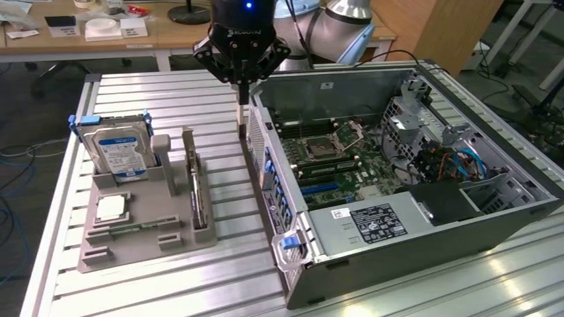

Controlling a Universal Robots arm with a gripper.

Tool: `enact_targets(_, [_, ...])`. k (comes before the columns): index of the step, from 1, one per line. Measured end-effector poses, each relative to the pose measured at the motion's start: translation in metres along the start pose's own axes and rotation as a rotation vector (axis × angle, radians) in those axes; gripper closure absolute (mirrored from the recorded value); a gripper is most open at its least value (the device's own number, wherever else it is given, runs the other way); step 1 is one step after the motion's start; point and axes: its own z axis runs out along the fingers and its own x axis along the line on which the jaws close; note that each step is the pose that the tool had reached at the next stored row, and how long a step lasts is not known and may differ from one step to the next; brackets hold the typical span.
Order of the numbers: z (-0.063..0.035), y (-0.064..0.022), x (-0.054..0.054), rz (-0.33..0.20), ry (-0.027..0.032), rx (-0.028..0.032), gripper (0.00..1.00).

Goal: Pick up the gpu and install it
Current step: 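Reach for the gpu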

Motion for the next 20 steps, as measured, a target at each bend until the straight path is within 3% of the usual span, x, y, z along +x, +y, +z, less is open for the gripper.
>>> enact_targets(20, [-0.0009, -0.0064, 0.048, -0.014, 0.0007, -0.0002, 0.89])
